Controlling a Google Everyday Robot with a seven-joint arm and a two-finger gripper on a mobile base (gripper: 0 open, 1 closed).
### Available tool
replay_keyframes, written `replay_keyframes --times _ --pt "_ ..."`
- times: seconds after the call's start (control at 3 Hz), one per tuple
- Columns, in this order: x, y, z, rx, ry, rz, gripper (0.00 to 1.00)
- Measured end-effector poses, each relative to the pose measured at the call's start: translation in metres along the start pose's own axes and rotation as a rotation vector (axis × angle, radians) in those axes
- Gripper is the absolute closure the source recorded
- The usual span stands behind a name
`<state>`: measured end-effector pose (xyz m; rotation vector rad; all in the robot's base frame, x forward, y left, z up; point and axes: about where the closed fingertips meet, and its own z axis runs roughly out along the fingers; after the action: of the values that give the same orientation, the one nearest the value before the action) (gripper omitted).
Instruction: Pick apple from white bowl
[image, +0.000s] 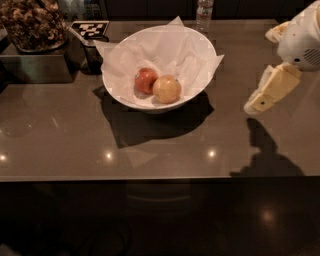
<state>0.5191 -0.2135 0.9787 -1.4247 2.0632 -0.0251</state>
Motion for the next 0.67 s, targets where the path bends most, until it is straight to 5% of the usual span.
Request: replay_keyframes --times 0.67 --pt "-0.039 -0.058 0.043 -0.016 -0.134 0.034 0.0"
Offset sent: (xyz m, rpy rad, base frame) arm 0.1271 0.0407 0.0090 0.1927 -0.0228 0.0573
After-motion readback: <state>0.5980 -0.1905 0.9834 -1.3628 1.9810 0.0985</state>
